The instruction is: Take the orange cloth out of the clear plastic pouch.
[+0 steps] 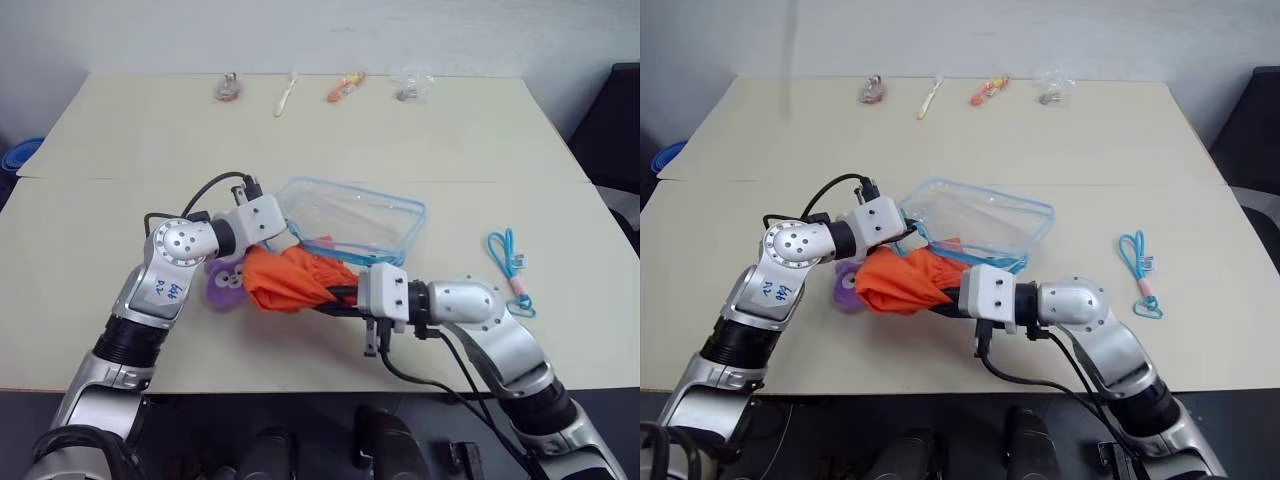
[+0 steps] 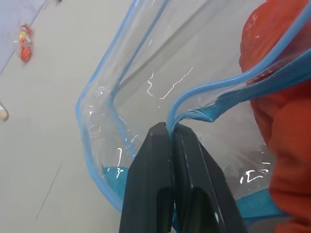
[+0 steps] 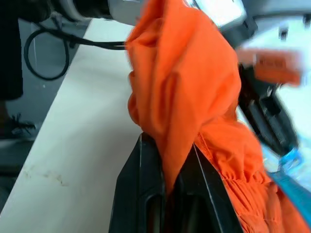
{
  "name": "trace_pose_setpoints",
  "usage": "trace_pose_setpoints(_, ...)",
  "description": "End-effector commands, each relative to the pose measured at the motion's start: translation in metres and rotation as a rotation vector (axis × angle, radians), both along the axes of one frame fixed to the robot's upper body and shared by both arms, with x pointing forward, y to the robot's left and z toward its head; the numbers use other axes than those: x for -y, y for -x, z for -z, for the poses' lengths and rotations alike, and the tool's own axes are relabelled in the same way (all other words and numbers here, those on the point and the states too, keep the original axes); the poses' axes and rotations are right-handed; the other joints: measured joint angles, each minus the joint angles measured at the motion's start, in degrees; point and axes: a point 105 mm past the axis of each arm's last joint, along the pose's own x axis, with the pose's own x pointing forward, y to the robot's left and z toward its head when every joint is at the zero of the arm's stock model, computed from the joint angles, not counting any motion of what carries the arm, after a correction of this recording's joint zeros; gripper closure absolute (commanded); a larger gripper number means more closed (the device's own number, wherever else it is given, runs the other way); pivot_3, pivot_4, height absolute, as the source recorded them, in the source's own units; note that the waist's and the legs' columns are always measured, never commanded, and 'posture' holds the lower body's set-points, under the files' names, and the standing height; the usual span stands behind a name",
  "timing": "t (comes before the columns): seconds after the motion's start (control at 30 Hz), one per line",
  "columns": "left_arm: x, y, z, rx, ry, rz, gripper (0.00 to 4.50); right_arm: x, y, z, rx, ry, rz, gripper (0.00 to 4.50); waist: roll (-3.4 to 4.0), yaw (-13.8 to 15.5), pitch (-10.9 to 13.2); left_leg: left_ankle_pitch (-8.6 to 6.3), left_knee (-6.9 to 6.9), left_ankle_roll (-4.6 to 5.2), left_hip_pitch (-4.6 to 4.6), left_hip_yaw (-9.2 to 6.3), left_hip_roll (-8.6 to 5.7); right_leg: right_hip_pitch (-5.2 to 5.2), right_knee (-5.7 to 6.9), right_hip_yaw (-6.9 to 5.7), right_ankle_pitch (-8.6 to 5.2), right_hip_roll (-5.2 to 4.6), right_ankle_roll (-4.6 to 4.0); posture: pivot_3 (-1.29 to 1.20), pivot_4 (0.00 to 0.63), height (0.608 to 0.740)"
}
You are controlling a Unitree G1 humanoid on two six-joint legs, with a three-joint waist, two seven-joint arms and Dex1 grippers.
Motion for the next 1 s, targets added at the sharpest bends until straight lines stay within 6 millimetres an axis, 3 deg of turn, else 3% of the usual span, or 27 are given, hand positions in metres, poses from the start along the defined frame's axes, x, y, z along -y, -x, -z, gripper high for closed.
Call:
trace_pose_setpoints(0.03,0.011,0.009,-0.027,0.091,0.047,0.069,4.50,-0.007,-0.002,0.009,-0.033,0.028,-0.007,4.47,0.00,-0.02,0.00,0.00,0.00,0.00,0.00,0.00,0.00,0.00,-0.01,0.00,0.00,0.00,0.00,0.00,0.150,0.740)
trace_pose_setpoints(0.2,0.010,0.010,-0.030,0.096,0.045,0.058,4.50,-0.007,-0.002,0.019,0.049,0.101,-0.021,4.47,0.00,0.00,0.00,0.00,-0.01,0.00,-0.02,-0.03,-0.01,0.00,-0.04,-0.02,0.00,-0.01,0.00,0.00,0.150,0.740)
trace_pose_setpoints(0.33,0.001,0.003,-0.017,0.081,-0.011,0.008,4.50,-0.002,0.005,0.000,0.215,0.097,-0.019,4.47,0.00,-0.01,0.00,0.00,0.00,0.00,-0.01,-0.02,-0.01,-0.01,-0.03,-0.02,0.00,-0.01,0.00,0.00,0.150,0.740)
trace_pose_setpoints(0.53,-0.011,-0.003,-0.001,0.050,-0.081,-0.039,4.50,0.020,0.019,-0.029,0.268,0.068,0.022,4.47,0.00,0.14,0.00,0.00,0.00,0.00,-0.02,-0.01,-0.02,0.00,-0.03,-0.02,0.00,0.00,0.00,0.00,0.150,0.740)
trace_pose_setpoints(0.67,-0.015,-0.004,0.001,0.045,-0.090,-0.052,4.50,0.041,0.031,-0.056,0.243,0.042,0.068,4.47,0.00,0.25,0.00,0.00,0.02,0.00,-0.04,-0.03,-0.01,0.00,-0.03,-0.03,0.00,-0.03,0.00,0.00,0.150,0.740)
trace_pose_setpoints(0.93,-0.020,0.008,-0.003,-0.016,-0.039,0.002,4.50,0.087,0.028,-0.095,0.248,0.082,0.239,4.47,-0.01,0.71,0.01,-0.01,0.01,0.02,-0.03,0.00,0.00,0.00,-0.04,0.00,0.00,-0.02,0.00,0.00,0.150,0.740)
trace_pose_setpoints(1.0,-0.022,0.012,-0.004,-0.056,-0.002,0.012,4.02,0.092,0.030,-0.097,0.239,0.093,0.255,4.50,-0.01,0.86,0.01,-0.01,0.01,0.02,-0.02,0.01,0.01,-0.01,-0.03,0.01,0.00,-0.01,0.00,0.00,0.150,0.740)
